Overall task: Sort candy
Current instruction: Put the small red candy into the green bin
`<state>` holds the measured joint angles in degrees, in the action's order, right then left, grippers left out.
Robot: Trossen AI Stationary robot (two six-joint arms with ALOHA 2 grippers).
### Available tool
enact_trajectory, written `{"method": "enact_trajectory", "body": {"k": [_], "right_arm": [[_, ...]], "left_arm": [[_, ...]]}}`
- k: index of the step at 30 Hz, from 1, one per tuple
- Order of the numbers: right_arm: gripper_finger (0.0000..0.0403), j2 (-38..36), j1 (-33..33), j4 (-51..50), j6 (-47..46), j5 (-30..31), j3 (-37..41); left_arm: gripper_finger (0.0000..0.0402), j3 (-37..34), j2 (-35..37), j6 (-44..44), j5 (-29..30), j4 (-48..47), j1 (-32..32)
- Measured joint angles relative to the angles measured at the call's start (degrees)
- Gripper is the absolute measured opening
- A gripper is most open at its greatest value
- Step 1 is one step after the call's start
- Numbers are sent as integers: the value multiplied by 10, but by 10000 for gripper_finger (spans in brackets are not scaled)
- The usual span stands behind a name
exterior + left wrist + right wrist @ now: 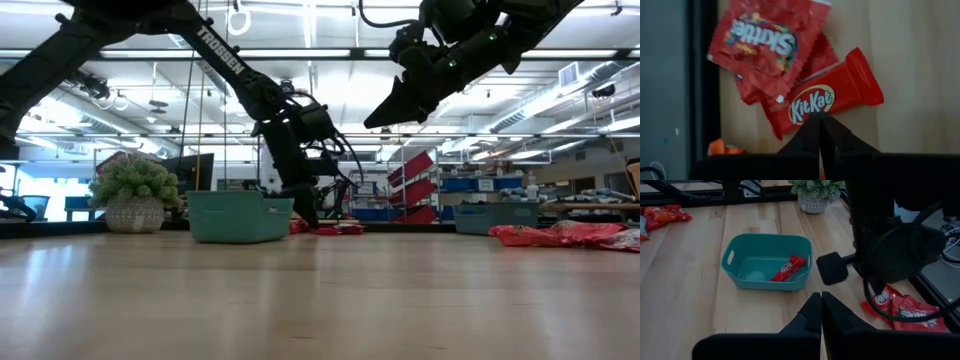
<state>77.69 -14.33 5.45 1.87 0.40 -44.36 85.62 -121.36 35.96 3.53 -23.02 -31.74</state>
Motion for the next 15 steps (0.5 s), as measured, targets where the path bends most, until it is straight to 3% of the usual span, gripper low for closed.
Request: {"method": "enact_trajectory", "body": {"k": [10, 15], "right_arm": [[1, 0, 3, -10, -3, 0, 0], [0, 0, 3, -11, -3, 0, 0]], "left_arm": [[0, 0, 0, -42, 8, 14, -17], [0, 1, -10, -7, -32, 5, -21]]}}
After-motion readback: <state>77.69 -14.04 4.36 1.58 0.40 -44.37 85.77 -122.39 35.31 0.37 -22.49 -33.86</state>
